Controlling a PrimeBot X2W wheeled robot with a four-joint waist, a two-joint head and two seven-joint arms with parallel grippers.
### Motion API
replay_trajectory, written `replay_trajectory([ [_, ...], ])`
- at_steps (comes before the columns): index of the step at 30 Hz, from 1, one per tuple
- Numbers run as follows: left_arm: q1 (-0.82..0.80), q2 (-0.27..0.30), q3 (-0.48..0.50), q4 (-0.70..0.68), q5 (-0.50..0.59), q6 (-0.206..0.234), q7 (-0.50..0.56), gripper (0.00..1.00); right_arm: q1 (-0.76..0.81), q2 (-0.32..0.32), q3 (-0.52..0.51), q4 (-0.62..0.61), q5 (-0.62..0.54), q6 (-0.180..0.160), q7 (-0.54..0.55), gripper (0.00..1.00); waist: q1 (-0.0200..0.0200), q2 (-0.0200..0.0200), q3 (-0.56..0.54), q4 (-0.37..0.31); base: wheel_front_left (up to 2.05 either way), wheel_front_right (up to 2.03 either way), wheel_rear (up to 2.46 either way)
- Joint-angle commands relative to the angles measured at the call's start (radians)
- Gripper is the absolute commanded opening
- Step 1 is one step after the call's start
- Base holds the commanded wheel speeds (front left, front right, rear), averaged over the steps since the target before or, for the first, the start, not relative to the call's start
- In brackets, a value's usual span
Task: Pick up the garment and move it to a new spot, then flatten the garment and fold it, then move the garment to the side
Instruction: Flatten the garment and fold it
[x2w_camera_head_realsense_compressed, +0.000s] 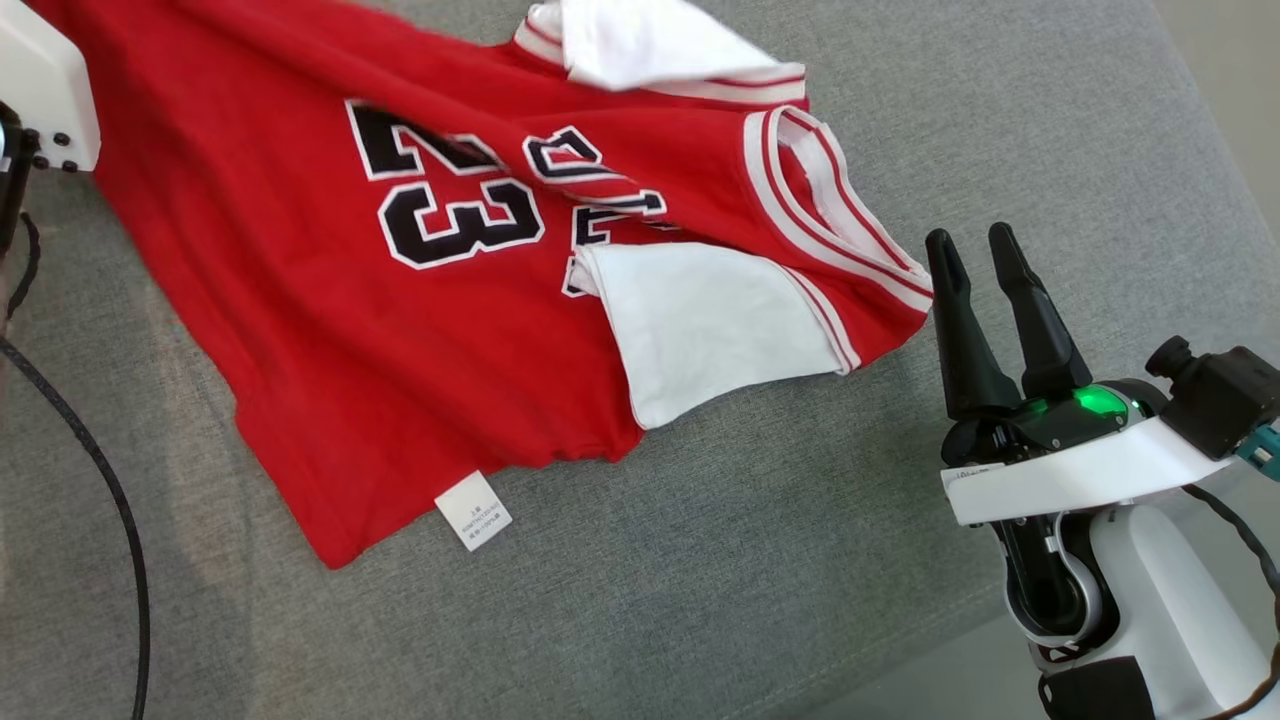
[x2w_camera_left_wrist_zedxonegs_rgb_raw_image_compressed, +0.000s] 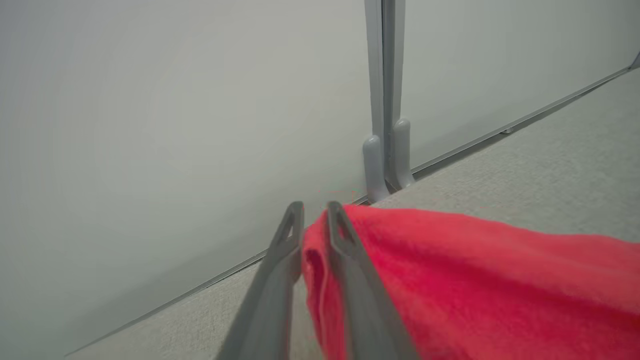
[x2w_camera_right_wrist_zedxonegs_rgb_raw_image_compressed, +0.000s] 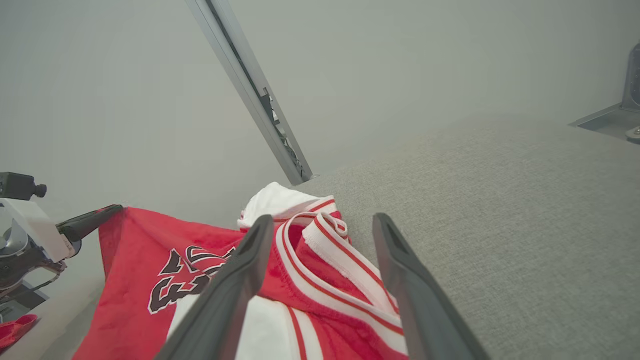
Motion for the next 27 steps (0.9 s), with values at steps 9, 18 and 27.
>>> replay_trajectory([
  [9, -0.010, -0.038, 0.016, 0.037, -0.026, 0.050, -0.137, 1.00, -0.022, -0.016, 0.000, 0.011, -0.012, 0.000, -0.002, 1.00, 0.0000, 0.0000, -0.055, 0.057, 0.00, 0.00, 0.00],
  [18, 0.160, -0.110, 0.055, -0.121, -0.089, 0.049, -0.224, 1.00, 0.004, -0.080, 0.007, 0.023, -0.046, 0.000, -0.002, 1.00, 0.0000, 0.0000, -0.169, 0.190, 0.00, 0.00, 0.00],
  [27, 0.570, -0.186, 0.128, -0.538, -0.105, 0.084, -0.224, 1.00, 0.036, -0.123, 0.007, 0.047, -0.068, 0.000, -0.002, 1.00, 0.0000, 0.0000, -0.263, 0.312, 0.00, 0.00, 0.00],
])
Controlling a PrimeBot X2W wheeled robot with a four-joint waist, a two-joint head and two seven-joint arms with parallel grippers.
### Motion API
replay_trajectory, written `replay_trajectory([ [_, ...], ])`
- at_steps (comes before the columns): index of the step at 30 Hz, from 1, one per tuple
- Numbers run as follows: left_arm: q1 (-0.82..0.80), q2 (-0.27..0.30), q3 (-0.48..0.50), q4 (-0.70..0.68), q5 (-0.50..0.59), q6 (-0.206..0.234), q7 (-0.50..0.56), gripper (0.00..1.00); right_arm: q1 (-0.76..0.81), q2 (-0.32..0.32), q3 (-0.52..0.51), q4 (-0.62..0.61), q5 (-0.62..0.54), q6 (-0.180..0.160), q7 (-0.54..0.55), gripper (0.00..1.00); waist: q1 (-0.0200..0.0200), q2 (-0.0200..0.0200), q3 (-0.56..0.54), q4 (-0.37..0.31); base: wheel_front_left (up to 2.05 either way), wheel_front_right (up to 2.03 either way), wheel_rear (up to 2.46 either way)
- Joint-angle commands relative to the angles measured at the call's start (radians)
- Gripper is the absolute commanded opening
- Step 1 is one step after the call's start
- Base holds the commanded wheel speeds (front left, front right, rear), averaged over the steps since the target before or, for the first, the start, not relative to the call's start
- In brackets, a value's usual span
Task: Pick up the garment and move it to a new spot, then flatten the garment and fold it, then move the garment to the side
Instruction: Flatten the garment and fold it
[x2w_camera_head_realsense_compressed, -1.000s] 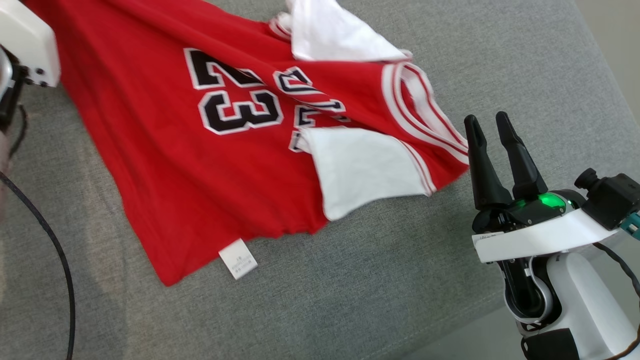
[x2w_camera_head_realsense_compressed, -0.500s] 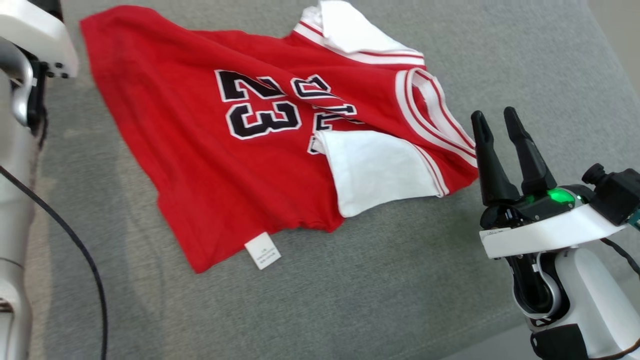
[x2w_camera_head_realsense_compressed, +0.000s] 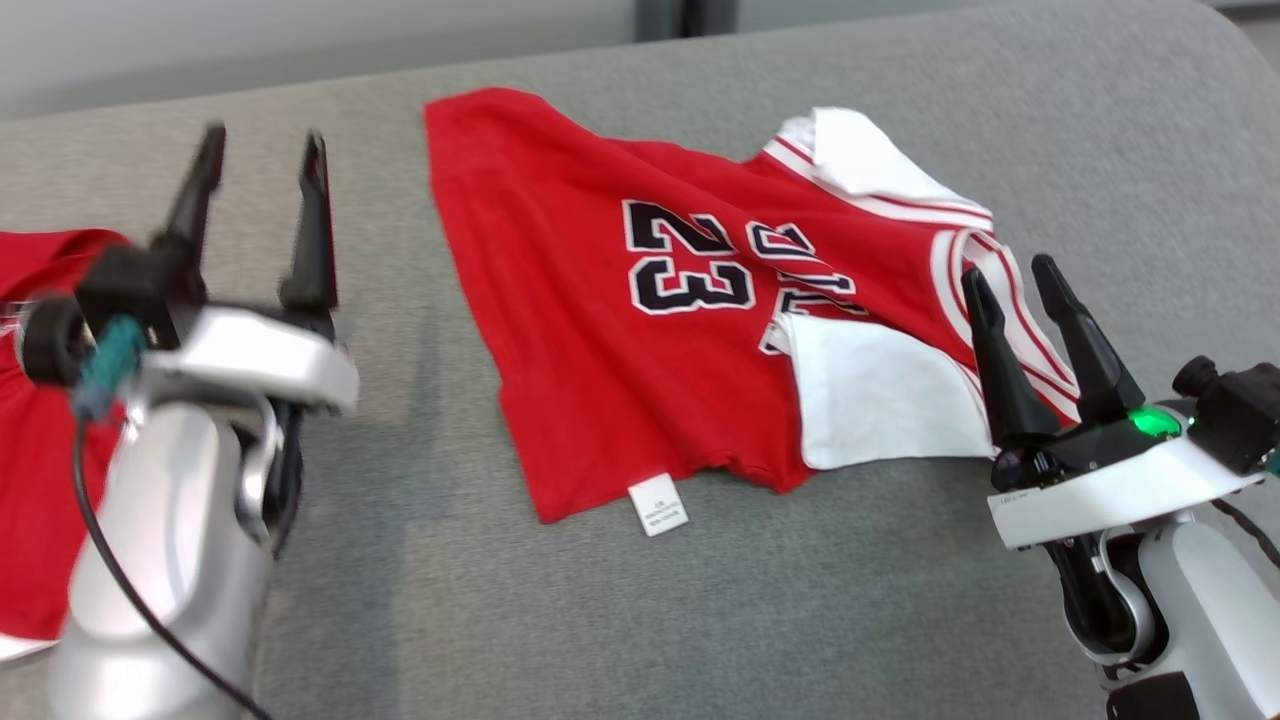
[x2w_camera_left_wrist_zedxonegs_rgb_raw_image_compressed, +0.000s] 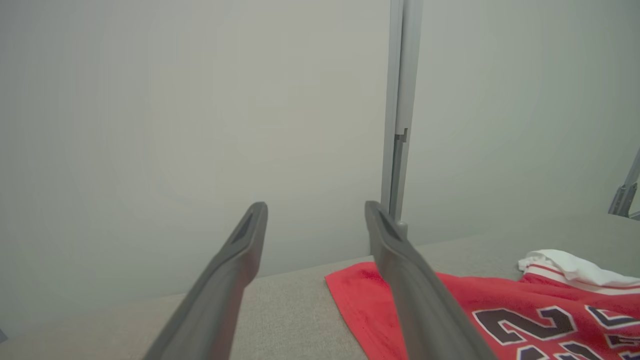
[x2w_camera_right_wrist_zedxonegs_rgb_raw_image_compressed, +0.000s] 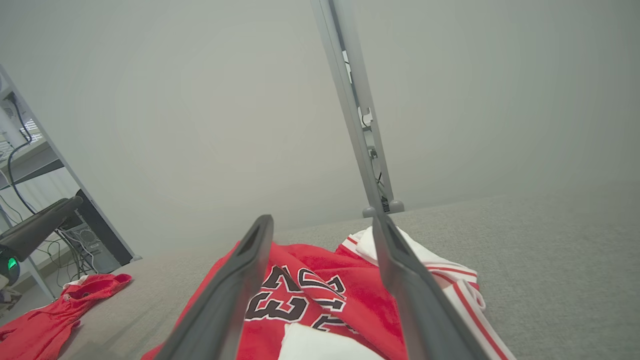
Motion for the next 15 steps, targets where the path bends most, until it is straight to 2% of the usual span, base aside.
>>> replay_trajectory([
  [1, 0.046, -0.009, 0.008, -0.031, 0.002, 0.009, -0.003, 1.00, 0.016, -0.012, 0.000, 0.007, -0.008, 0.000, -0.002, 1.00, 0.0000, 0.0000, -0.046, 0.048, 0.00, 0.00, 0.00],
  [5, 0.189, -0.052, 0.012, -0.114, 0.003, 0.018, -0.003, 1.00, 0.035, -0.013, -0.006, 0.013, -0.009, 0.000, -0.002, 1.00, 0.0000, 0.0000, -0.071, 0.075, 0.00, 0.00, 0.00],
  [10, 0.293, -0.093, 0.024, -0.154, 0.000, 0.021, -0.003, 1.00, 0.053, -0.013, -0.010, 0.016, -0.001, 0.000, -0.002, 1.00, 0.0000, 0.0000, -0.088, 0.092, 0.00, 0.00, 0.00],
  [13, 0.315, -0.108, 0.019, -0.158, 0.004, 0.014, -0.003, 1.00, 0.057, -0.016, -0.010, 0.017, 0.001, 0.000, -0.002, 1.00, 0.0000, 0.0000, -0.092, 0.096, 0.00, 0.00, 0.00],
  [15, 0.333, -0.121, -0.010, -0.164, 0.002, -0.019, -0.003, 1.00, 0.061, -0.016, -0.010, 0.018, 0.002, 0.000, -0.002, 1.00, 0.0000, 0.0000, -0.094, 0.098, 0.00, 0.00, 0.00],
])
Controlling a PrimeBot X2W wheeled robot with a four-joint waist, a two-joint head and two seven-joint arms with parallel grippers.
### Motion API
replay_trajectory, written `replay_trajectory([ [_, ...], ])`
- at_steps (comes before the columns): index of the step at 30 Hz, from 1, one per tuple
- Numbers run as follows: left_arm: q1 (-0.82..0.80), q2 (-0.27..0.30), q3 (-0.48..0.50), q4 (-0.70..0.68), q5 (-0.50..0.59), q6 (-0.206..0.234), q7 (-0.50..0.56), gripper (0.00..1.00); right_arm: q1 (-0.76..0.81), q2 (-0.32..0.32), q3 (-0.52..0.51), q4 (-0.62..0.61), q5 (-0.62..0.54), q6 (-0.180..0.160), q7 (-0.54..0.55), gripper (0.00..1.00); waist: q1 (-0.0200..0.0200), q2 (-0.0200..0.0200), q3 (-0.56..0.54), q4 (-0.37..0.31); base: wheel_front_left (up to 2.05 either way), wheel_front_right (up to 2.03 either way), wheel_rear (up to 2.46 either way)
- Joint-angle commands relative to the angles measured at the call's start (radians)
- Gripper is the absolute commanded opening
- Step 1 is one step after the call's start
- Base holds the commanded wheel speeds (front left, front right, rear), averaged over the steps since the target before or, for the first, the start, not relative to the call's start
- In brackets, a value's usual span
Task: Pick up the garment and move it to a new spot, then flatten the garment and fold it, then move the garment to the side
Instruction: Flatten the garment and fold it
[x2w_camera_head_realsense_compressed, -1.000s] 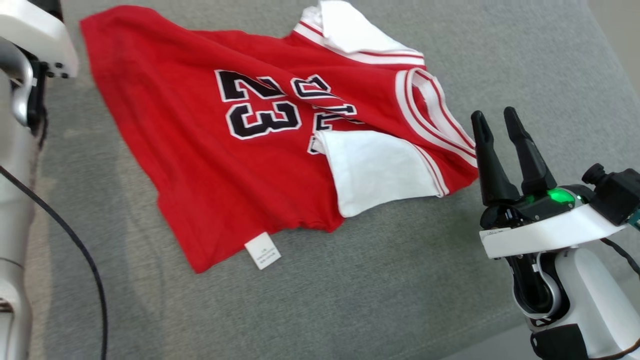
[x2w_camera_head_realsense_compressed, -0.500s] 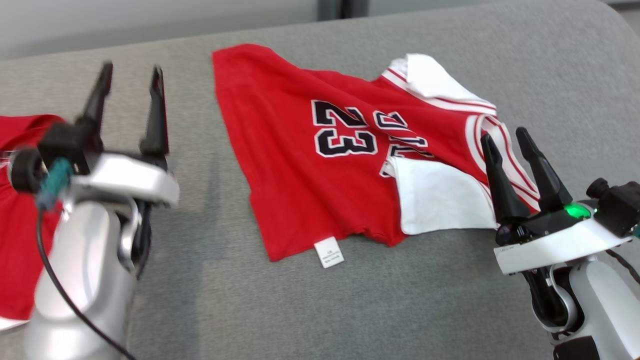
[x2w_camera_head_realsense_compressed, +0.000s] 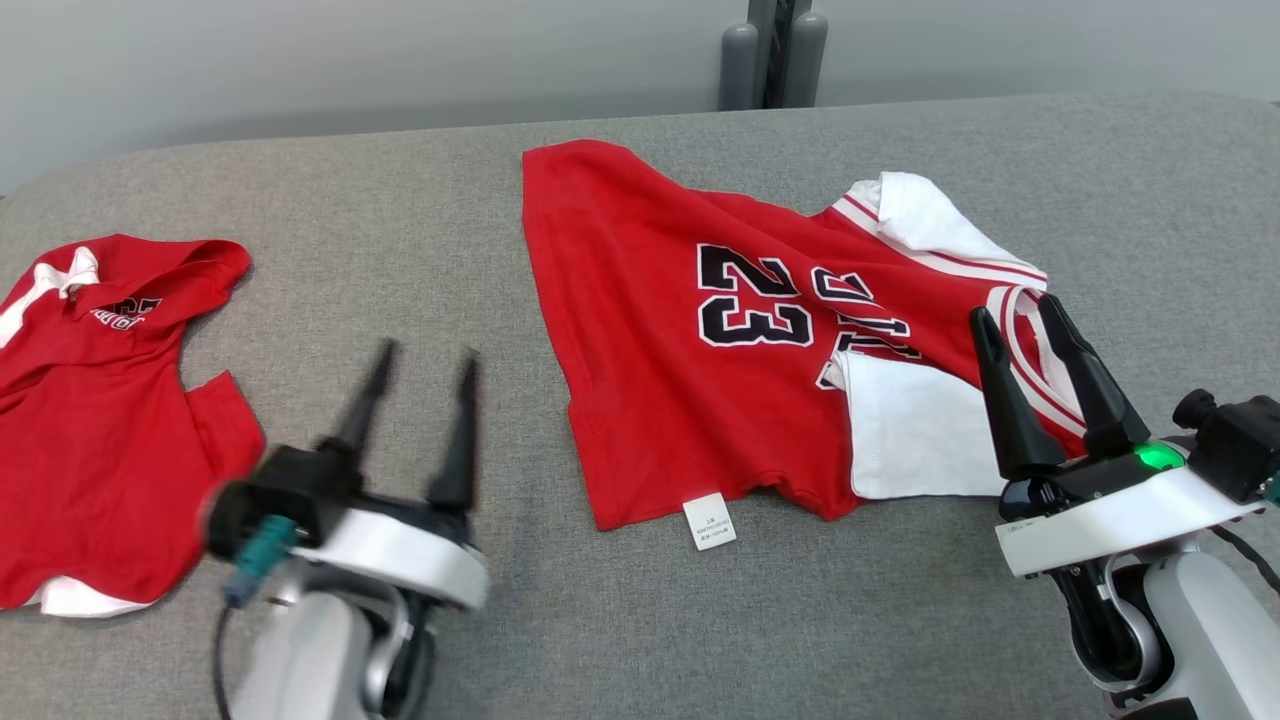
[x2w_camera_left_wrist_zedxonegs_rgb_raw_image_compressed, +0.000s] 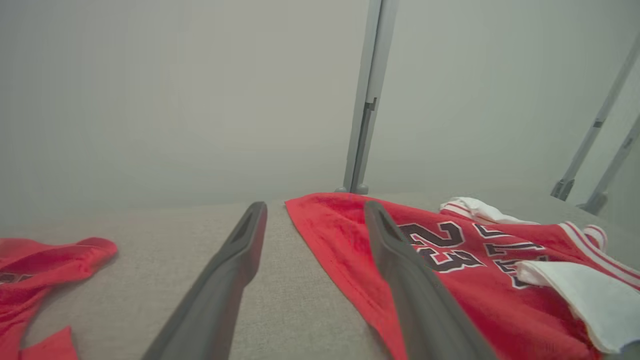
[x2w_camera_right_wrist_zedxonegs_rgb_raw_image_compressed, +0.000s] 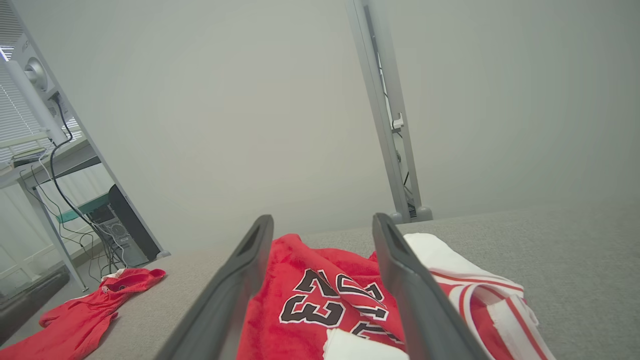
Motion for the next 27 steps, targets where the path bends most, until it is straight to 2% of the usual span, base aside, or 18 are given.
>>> replay_trajectory([
  [1, 0.016, -0.007, -0.026, 0.002, -0.007, -0.036, -0.003, 1.00, 0.010, -0.006, 0.001, 0.001, 0.005, 0.000, -0.002, 1.00, 0.0000, 0.0000, -0.001, 0.001, 0.00, 0.00, 0.00],
  [4, 0.042, -0.017, -0.085, 0.054, -0.041, -0.085, 0.009, 1.00, 0.009, -0.007, 0.006, 0.003, 0.007, 0.000, -0.002, 1.00, 0.0000, 0.0000, -0.002, -0.002, 0.00, 0.00, 0.00],
  [8, 0.050, -0.027, -0.165, 0.134, -0.086, -0.113, 0.082, 1.00, 0.010, -0.007, 0.014, 0.008, 0.013, 0.000, -0.002, 1.00, 0.0000, 0.0000, -0.005, -0.015, 0.00, 0.00, 0.00],
  [17, 0.021, -0.035, -0.236, 0.236, -0.147, -0.115, 0.197, 1.00, -0.003, -0.008, 0.031, 0.011, 0.013, 0.000, -0.002, 1.00, 0.0000, 0.0000, 0.000, -0.054, 0.00, 0.00, 0.00],
  [27, -0.028, -0.038, -0.275, 0.294, -0.186, -0.091, 0.212, 1.00, -0.006, -0.002, 0.031, 0.005, 0.008, 0.000, -0.002, 1.00, 0.0000, 0.0000, 0.019, -0.085, 0.00, 0.00, 0.00],
])
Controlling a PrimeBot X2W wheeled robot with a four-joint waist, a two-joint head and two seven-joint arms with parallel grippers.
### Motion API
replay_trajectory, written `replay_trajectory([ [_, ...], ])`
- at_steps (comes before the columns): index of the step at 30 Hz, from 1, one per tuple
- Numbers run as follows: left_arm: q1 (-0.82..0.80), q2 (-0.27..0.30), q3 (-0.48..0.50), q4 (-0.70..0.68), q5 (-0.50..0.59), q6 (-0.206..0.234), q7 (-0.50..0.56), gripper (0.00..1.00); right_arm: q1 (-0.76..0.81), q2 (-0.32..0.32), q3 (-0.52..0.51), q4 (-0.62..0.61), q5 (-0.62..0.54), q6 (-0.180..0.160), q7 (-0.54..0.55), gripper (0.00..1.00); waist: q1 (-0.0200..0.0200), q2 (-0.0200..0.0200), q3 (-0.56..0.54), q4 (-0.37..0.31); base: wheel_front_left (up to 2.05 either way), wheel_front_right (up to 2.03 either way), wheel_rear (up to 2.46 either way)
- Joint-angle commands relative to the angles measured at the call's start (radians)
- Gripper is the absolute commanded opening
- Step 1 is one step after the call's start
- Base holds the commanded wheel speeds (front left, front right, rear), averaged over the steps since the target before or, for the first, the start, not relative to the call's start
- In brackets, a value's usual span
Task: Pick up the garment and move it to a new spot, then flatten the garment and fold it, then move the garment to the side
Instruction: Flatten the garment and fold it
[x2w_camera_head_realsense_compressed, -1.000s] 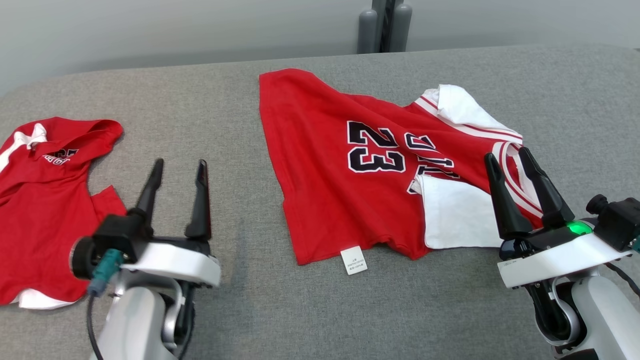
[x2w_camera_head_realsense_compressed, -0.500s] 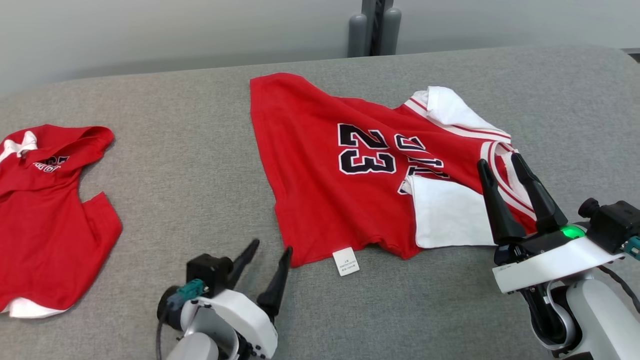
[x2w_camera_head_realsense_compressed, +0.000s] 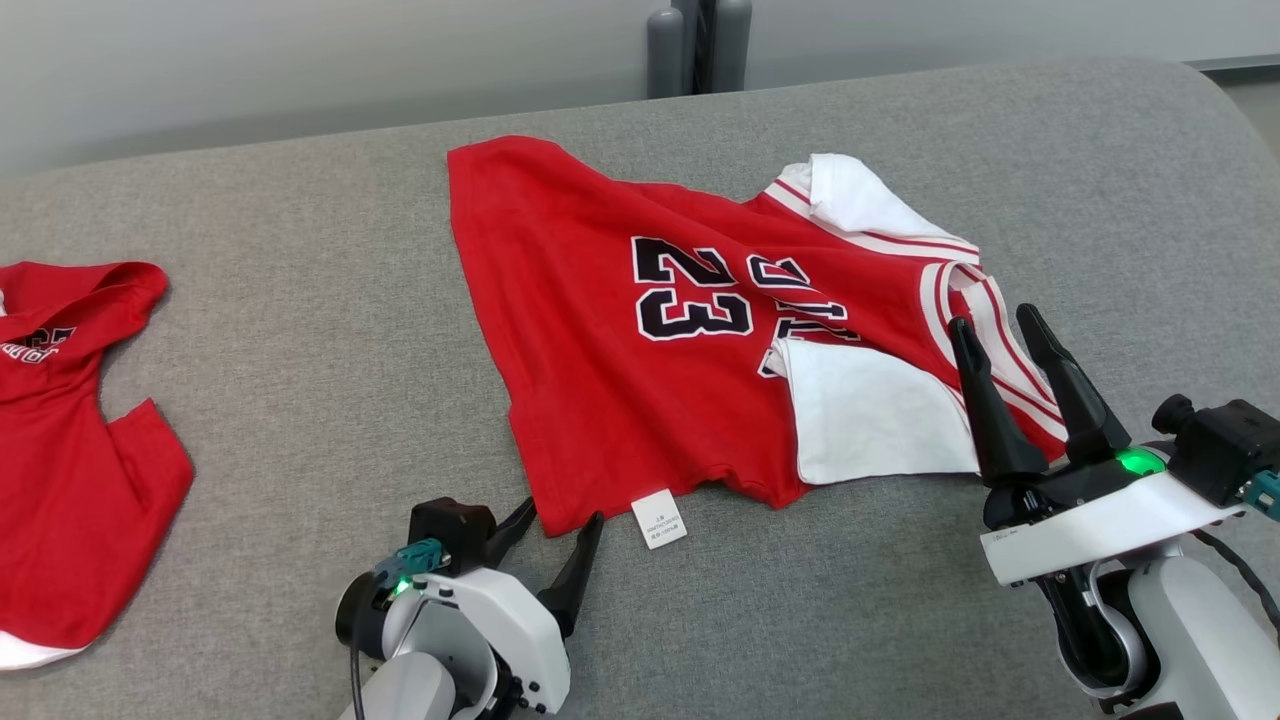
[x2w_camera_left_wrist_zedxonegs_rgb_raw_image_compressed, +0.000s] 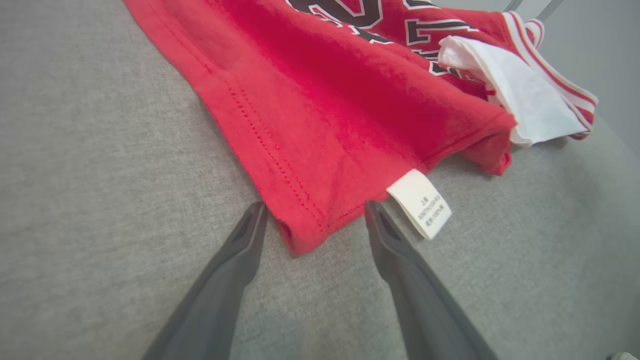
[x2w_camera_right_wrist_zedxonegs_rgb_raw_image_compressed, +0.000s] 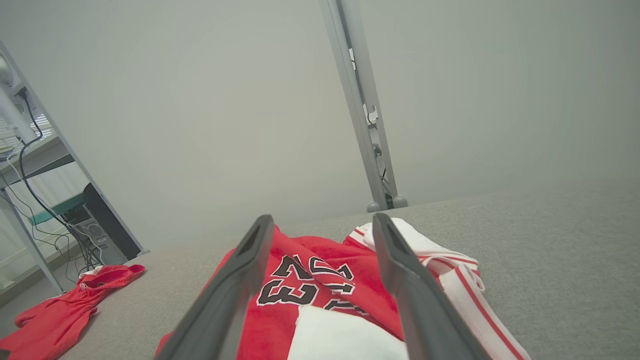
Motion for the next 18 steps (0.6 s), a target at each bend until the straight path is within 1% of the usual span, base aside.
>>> replay_trajectory([
  [1, -0.022, 0.004, -0.008, 0.010, -0.005, 0.008, -0.005, 1.00, -0.004, -0.001, -0.001, -0.002, 0.000, 0.000, -0.002, 1.00, 0.0000, 0.0000, 0.003, -0.004, 0.00, 0.00, 0.00],
  [2, -0.027, 0.003, -0.017, 0.015, -0.010, 0.006, 0.000, 0.87, -0.005, -0.001, -0.002, -0.002, 0.000, 0.000, -0.002, 1.00, 0.0000, 0.0000, 0.005, -0.006, 0.00, 0.00, 0.00],
  [3, -0.031, 0.003, -0.024, 0.019, -0.013, 0.004, -0.001, 0.16, -0.006, 0.000, -0.003, -0.002, 0.000, 0.000, -0.002, 1.00, 0.0000, 0.0000, 0.006, -0.007, 0.00, 0.00, 0.00],
  [4, -0.037, 0.004, -0.031, 0.021, -0.014, 0.002, -0.005, 0.00, -0.007, 0.000, -0.004, -0.002, 0.000, 0.000, -0.002, 1.00, 0.0000, 0.0000, 0.007, -0.008, 0.00, 0.00, 0.00],
  [9, -0.064, 0.009, -0.023, 0.026, -0.010, 0.028, -0.047, 0.00, 0.000, 0.002, -0.021, 0.002, -0.002, 0.000, -0.002, 1.00, 0.0000, 0.0000, 0.004, 0.003, 0.00, 0.00, 0.00],
  [14, -0.074, 0.038, -0.017, 0.019, 0.003, 0.035, -0.070, 0.00, 0.016, 0.008, -0.035, 0.010, -0.007, 0.000, -0.002, 1.00, 0.0000, 0.0000, -0.013, 0.026, 0.00, 0.00, 0.00],
  [18, -0.063, 0.079, -0.004, -0.006, 0.005, 0.042, -0.071, 0.00, 0.023, 0.016, -0.045, 0.018, -0.012, 0.000, -0.002, 1.00, 0.0000, 0.0000, -0.035, 0.053, 0.00, 0.00, 0.00],
])
